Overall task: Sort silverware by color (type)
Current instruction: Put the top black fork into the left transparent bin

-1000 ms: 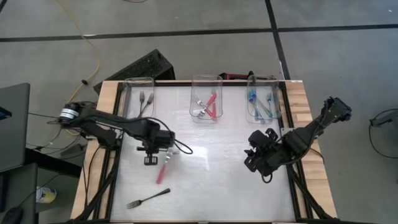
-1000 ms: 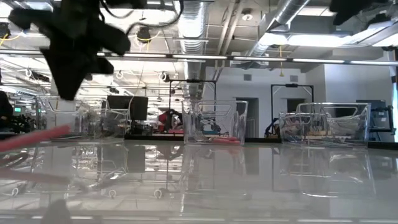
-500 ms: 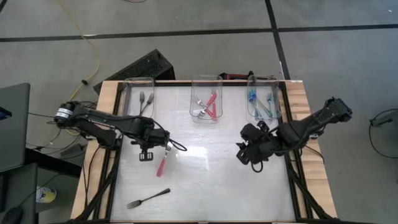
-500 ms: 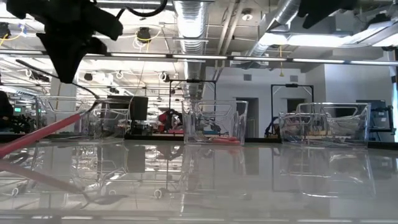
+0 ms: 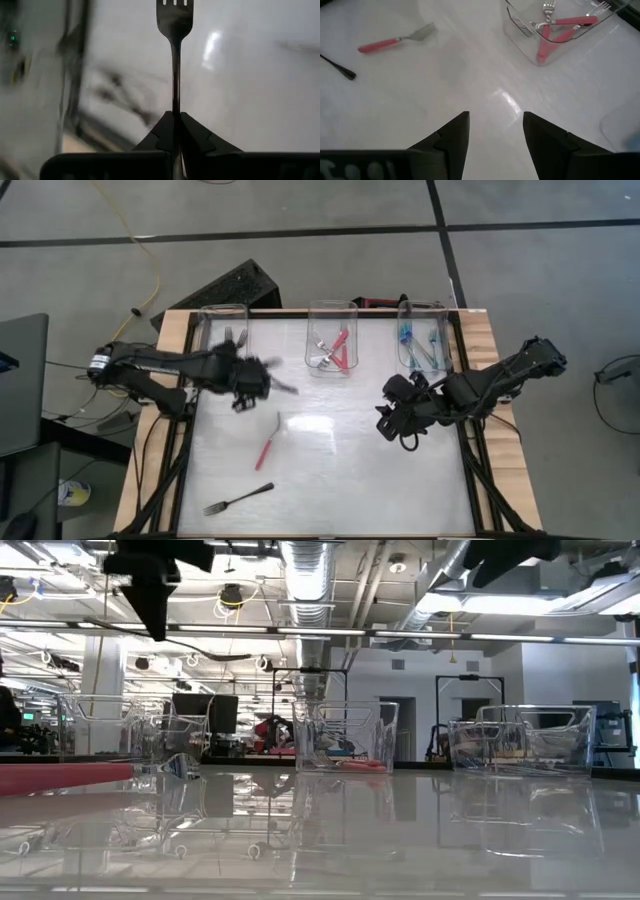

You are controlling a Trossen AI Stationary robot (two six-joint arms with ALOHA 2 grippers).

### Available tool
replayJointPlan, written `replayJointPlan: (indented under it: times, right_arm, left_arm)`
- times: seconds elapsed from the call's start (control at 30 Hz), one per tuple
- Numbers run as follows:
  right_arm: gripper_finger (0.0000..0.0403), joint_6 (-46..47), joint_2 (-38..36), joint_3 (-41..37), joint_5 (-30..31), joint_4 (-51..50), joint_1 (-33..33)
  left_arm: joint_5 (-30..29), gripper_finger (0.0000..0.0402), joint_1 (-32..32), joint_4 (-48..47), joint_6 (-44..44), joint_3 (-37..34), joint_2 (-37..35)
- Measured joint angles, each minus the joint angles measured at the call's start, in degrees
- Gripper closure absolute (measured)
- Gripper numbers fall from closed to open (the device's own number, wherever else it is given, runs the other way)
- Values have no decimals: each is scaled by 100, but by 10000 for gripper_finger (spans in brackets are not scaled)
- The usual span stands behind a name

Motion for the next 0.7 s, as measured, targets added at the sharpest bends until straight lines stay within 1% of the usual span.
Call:
replayJointPlan:
  times: [0.13, 0.23, 0.3, 0.33, 0.37, 0.47, 0.53, 0.6, 0.7]
  right_arm:
    - [195, 2, 0, 0, -27, 190, 2]
    - [195, 2, 0, 0, -119, 366, 35]
    - [195, 2, 2, 0, -126, 516, 88]
    - [195, 4, 2, 0, -126, 591, 124]
    - [195, 4, 2, 0, -125, 656, 164]
    - [195, 4, 2, 0, -121, 927, 315]
    - [195, 4, 2, 0, -113, 1087, 417]
    - [195, 4, 2, 0, -111, 1272, 498]
    - [195, 6, 2, 1, -109, 1527, 592]
  left_arm:
    - [-378, 401, 806, -78, -744, -29, -204]
    - [-613, 401, 1509, 74, -716, -28, -472]
    - [-698, 401, 2066, 224, -663, -149, -661]
    - [-656, 401, 2371, 392, -610, -267, -777]
    - [-495, 401, 2665, 637, -522, -410, -884]
    - [399, 401, 3520, 1469, -217, -973, -1183]
    - [782, 401, 3934, 1857, -71, -1287, -1272]
    - [768, 401, 4216, 2046, -8, -1473, -1301]
    - [554, 401, 4500, 2136, 120, -1652, -1297]
